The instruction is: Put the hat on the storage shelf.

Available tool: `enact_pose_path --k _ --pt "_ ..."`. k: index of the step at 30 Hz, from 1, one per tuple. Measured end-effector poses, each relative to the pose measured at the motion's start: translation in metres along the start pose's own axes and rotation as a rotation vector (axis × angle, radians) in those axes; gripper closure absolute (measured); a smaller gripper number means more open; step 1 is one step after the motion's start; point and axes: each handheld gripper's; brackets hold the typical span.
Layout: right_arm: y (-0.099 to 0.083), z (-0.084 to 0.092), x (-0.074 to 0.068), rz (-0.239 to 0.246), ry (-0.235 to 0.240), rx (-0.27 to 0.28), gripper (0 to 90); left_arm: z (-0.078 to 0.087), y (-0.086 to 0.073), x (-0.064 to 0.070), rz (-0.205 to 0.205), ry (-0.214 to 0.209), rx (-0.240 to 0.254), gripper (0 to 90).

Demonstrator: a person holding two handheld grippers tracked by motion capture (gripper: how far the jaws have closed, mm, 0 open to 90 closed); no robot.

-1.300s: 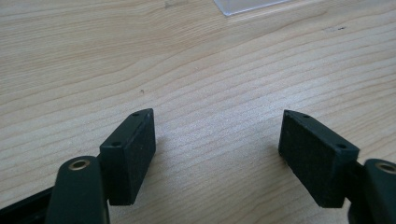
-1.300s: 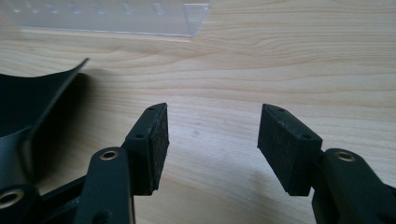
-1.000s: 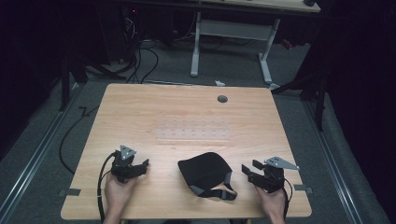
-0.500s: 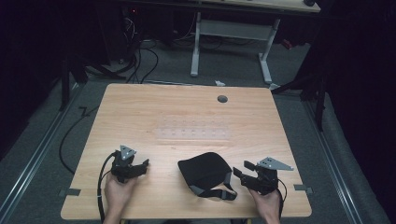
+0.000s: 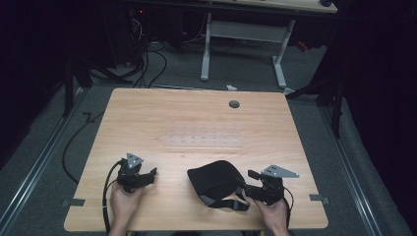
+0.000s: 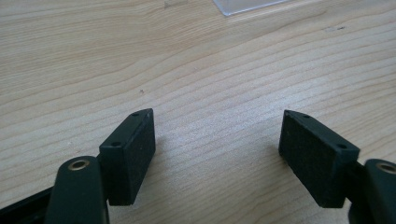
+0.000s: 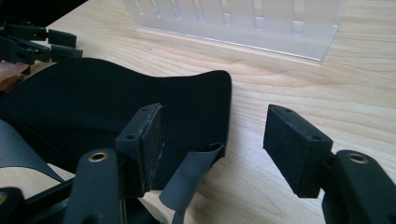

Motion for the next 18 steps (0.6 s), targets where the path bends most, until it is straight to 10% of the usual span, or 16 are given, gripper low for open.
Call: enact_pose_path --k 18 --pt "-0.005 -0.026 -0.003 -0.005 0.039 -0.073 36.1 0.000 0.000 0.000 0.001 -0.001 0.001 27.5"
Point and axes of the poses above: each handheld gripper's, and its own axes: z roughly backward along the jaws, y roughly out of its top, x roughly to its right, and after that the axes turned 1 degree about -z, right-handed
